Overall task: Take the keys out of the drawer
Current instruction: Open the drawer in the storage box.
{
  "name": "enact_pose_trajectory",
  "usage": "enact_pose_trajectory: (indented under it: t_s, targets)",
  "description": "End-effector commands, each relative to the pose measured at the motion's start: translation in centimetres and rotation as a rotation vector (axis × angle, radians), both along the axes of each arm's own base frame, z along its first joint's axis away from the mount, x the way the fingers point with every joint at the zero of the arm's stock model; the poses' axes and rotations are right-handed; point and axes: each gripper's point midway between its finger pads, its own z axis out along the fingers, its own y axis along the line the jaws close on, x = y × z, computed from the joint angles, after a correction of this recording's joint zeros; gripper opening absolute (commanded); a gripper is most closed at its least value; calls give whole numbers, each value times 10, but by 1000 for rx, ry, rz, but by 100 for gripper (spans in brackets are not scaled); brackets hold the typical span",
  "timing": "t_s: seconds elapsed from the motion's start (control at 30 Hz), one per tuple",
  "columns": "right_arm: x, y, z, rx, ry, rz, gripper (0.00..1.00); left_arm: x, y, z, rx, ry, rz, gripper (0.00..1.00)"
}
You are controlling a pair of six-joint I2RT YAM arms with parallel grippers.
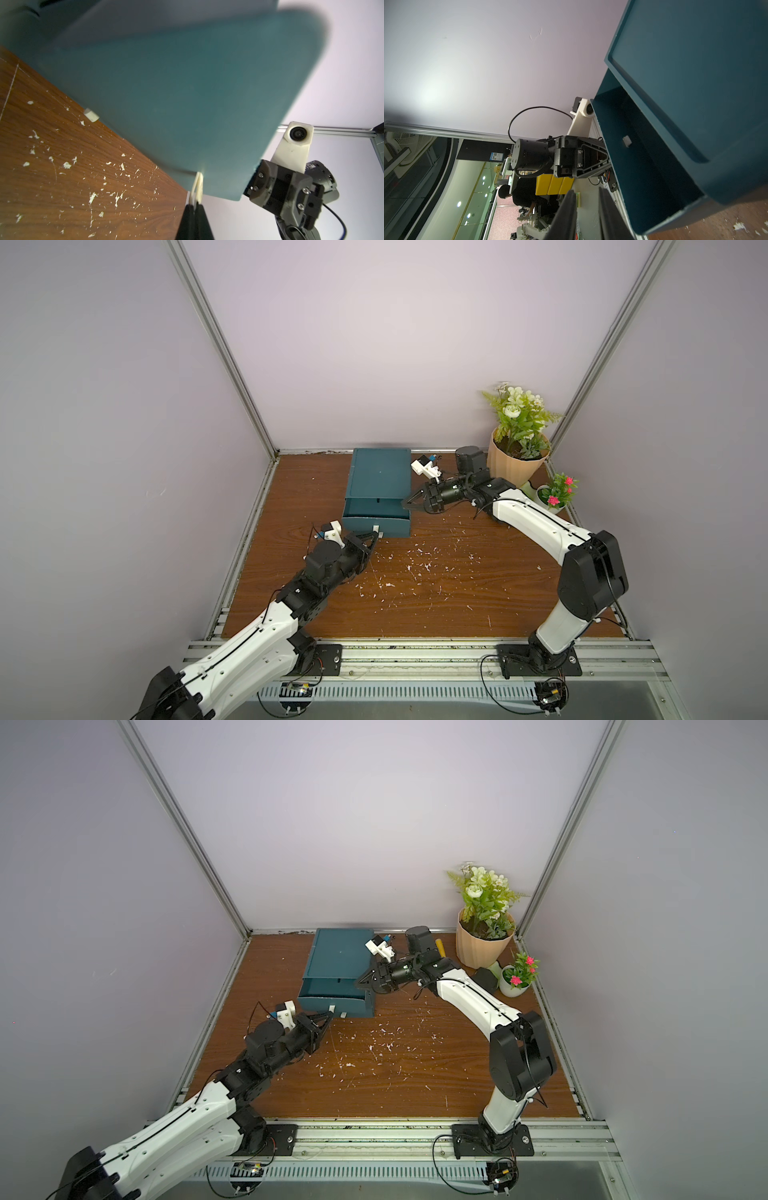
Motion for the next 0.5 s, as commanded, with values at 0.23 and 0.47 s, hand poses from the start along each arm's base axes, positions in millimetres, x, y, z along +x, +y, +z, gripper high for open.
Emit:
enact_pose_trajectory:
  t_s: [0.23,0.47]
  targets:
    - [4,-1,21,30,-99,-26,26,-22,-5,3,59,-9,-105,41]
    - [7,-5,33,5,-179,-60,27,-24,-8,40,165,-58,-155,48]
